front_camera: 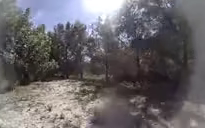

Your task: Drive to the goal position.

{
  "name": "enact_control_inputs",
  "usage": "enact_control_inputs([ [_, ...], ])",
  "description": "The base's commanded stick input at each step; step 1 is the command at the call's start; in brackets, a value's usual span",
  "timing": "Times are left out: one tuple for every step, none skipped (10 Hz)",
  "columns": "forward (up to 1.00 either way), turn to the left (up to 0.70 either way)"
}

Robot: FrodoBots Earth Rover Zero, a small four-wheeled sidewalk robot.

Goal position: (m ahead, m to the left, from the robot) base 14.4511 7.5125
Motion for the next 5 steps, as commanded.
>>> enact_control_inputs([
  [0.85, 0.0],
  [0.85, 0.01],
  [0.85, 0.19],
  [0.85, 0.34],
  [0.85, 0.34],
])
